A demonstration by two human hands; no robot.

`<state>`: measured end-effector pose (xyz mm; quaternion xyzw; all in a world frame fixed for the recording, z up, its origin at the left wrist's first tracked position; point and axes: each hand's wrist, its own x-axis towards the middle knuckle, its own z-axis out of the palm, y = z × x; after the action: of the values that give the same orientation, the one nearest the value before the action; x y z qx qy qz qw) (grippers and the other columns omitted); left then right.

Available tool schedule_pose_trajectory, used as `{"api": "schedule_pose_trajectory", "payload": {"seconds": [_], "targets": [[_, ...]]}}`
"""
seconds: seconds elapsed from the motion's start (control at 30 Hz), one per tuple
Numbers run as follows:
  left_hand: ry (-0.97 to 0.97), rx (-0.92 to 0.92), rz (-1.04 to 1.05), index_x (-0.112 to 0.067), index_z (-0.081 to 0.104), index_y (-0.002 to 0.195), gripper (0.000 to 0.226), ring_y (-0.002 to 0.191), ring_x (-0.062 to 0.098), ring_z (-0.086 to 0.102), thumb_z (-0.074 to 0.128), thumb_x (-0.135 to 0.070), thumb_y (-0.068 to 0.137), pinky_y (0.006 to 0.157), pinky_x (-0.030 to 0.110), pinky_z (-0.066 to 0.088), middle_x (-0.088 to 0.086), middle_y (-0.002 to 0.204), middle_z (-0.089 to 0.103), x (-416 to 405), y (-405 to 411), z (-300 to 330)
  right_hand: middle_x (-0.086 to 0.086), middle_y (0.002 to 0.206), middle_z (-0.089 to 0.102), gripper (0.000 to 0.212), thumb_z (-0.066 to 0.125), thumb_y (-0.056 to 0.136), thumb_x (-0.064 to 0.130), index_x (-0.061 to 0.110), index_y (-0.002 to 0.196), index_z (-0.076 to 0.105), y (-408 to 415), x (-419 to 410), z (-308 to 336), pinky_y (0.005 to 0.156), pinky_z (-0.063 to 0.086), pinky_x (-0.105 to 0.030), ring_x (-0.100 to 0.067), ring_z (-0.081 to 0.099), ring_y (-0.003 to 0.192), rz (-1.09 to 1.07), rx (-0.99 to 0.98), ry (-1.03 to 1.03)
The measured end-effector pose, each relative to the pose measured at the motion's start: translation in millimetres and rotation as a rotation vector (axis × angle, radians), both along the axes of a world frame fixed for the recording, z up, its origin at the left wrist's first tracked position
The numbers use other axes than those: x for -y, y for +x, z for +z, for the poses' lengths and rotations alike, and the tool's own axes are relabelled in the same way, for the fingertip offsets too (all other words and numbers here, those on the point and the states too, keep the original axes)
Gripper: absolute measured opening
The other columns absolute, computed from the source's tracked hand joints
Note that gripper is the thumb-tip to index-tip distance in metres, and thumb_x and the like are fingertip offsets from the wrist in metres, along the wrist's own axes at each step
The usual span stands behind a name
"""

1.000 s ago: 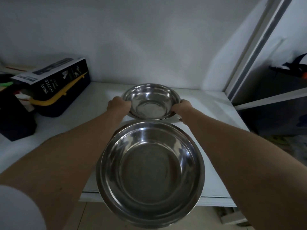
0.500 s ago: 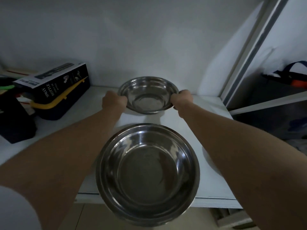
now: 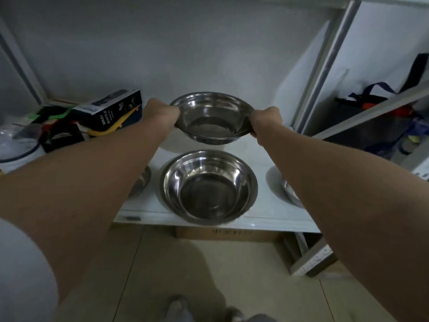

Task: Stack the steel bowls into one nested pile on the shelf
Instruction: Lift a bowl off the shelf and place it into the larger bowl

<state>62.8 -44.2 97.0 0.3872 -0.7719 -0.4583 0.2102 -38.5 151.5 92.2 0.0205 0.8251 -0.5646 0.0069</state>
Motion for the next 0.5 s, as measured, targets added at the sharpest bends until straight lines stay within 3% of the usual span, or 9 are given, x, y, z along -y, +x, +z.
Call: {"api": "schedule_pose_trajectory", "payload": {"seconds": [0.07, 0.13, 0.2, 0.3, 0.37, 0.43, 0.5], "targets": [[0.007, 0.031, -0.013, -0.002, 0.063, 0.095, 0.018, 0.054, 0.018, 0.058, 0.063, -0.010, 0.078, 0.044, 0.021, 0.042, 0.010, 0.071, 0.063, -7, 17, 0, -0.012, 0.084, 0.063, 0.009, 0.057, 0.082, 0.013, 0.004, 0.083, 0.057, 14, -8, -2, 0.073, 0.061, -0.044, -0.030, 0.066, 0.081, 0.002, 0.013, 0.015], [0.022, 0.099, -0.023, -0.003, 0.059, 0.082, 0.006, 0.049, 0.016, 0.052, 0.062, -0.007, 0.079, 0.042, 0.023, 0.039, 0.008, 0.061, 0.055, -16, 32, -4, -0.014, 0.085, 0.064, 0.010, 0.057, 0.081, 0.013, 0.004, 0.078, 0.057, 27, -17, -9, 0.072, 0.061, -0.042, -0.029, 0.066, 0.076, 0.010, 0.025, 0.047], [0.016, 0.170, -0.045, -0.003, 0.055, 0.071, 0.010, 0.049, 0.017, 0.049, 0.060, -0.005, 0.080, 0.045, 0.025, 0.039, 0.009, 0.058, 0.053, -25, 45, -13, -0.014, 0.083, 0.064, 0.012, 0.057, 0.081, 0.015, 0.003, 0.082, 0.060, 37, -26, -19, 0.065, 0.059, -0.038, -0.028, 0.063, 0.070, 0.022, 0.045, 0.099], [0.074, 0.174, -0.071, -0.001, 0.058, 0.083, 0.004, 0.058, 0.021, 0.058, 0.059, 0.000, 0.079, 0.057, 0.030, 0.051, 0.013, 0.068, 0.058, -36, 59, -33, -0.013, 0.080, 0.065, 0.014, 0.057, 0.081, 0.017, 0.004, 0.082, 0.062, 48, -40, -34, 0.047, 0.048, -0.029, -0.026, 0.061, 0.063, 0.059, 0.078, 0.248], [0.144, 0.176, -0.099, 0.001, 0.062, 0.096, 0.016, 0.073, 0.025, 0.066, 0.060, 0.005, 0.081, 0.066, 0.029, 0.056, 0.017, 0.085, 0.065, -39, 65, -49, -0.014, 0.078, 0.065, 0.010, 0.059, 0.079, 0.012, 0.005, 0.072, 0.056, 51, -47, -42, 0.044, 0.052, -0.030, -0.029, 0.066, 0.064, 0.080, 0.098, 0.291], [0.155, 0.213, -0.124, 0.001, 0.062, 0.096, 0.015, 0.079, 0.026, 0.068, 0.061, 0.005, 0.082, 0.066, 0.029, 0.057, 0.019, 0.097, 0.067, -40, 70, -62, -0.015, 0.076, 0.063, 0.011, 0.061, 0.077, 0.007, 0.005, 0.070, 0.053, 55, -51, -49, 0.043, 0.055, -0.030, -0.028, 0.066, 0.060, 0.105, 0.136, 0.313], [0.128, 0.256, -0.133, 0.001, 0.060, 0.093, 0.009, 0.088, 0.029, 0.069, 0.062, 0.002, 0.083, 0.076, 0.035, 0.060, 0.020, 0.102, 0.067, -40, 74, -73, -0.013, 0.071, 0.060, 0.012, 0.062, 0.077, 0.004, 0.005, 0.070, 0.051, 60, -54, -56, 0.036, 0.051, -0.026, -0.025, 0.062, 0.052, 0.129, 0.163, 0.360]]}}
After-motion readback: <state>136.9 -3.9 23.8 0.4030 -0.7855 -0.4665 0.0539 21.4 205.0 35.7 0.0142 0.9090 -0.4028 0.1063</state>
